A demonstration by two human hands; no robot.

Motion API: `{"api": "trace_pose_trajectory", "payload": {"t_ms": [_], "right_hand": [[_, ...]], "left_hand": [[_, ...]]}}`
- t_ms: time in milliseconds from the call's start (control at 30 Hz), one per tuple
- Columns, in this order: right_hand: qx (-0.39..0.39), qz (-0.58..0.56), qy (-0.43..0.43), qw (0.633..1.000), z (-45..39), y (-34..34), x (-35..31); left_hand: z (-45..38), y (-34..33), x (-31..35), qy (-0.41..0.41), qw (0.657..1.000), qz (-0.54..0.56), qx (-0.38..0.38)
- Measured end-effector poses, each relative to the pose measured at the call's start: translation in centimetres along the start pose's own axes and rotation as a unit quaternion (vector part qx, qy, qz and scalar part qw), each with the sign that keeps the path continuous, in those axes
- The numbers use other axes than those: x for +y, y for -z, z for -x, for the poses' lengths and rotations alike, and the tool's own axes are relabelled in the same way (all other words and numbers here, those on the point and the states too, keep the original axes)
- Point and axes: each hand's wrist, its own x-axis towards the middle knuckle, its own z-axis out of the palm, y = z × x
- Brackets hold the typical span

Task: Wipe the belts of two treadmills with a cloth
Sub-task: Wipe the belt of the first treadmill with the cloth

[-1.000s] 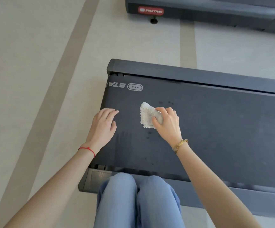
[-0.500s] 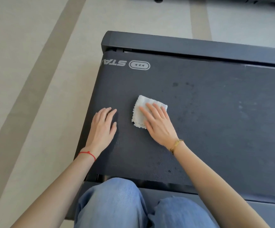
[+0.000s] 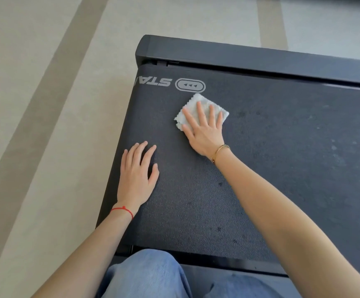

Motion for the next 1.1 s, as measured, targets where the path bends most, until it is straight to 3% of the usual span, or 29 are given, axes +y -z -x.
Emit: {"api": "trace_pose_trajectory", "payload": {"t_ms": [167, 300, 400, 533, 633, 767, 933, 1100], "right_hand": [[0.010, 0.051, 0.139, 0.989, 3.0, -0.5, 2.1], [0.033, 0.006, 0.030, 0.999, -2.2, 0.7, 4.6], [0.036, -0.051, -0.026, 0.998, -7.0, 2.1, 2.6], [0.035, 0.022, 0.155, 0.987, -5.7, 0.4, -2.9], [0.010, 0.008, 0.259, 0.966, -2.9, -0.4, -2.9], [0.054, 0.038, 0.171, 0.983, -7.8, 1.7, 2.1], [0.036, -0.107, 0.033, 0.993, -13.4, 3.1, -0.3], [0.031, -0.046, 0.197, 0.979, -10.4, 0.5, -3.7]], "left_hand": [[0.2, -0.4, -0.2, 0.000, 1.000, 0.005, 0.012], [0.3, -0.4, 0.2, 0.013, 1.000, 0.001, 0.006], [0.3, -0.4, 0.2, 0.014, 1.000, 0.000, 0.013], [0.5, -0.5, 0.1, 0.038, 0.999, 0.021, 0.028], [0.5, -0.4, -0.1, 0.039, 0.998, 0.026, 0.029], [0.5, -0.4, 0.1, 0.044, 0.999, 0.016, 0.022], [0.3, -0.4, 0.3, 0.049, 0.998, 0.013, 0.020], [0.5, -0.4, 0.3, 0.041, 0.999, 0.015, 0.029]]}}
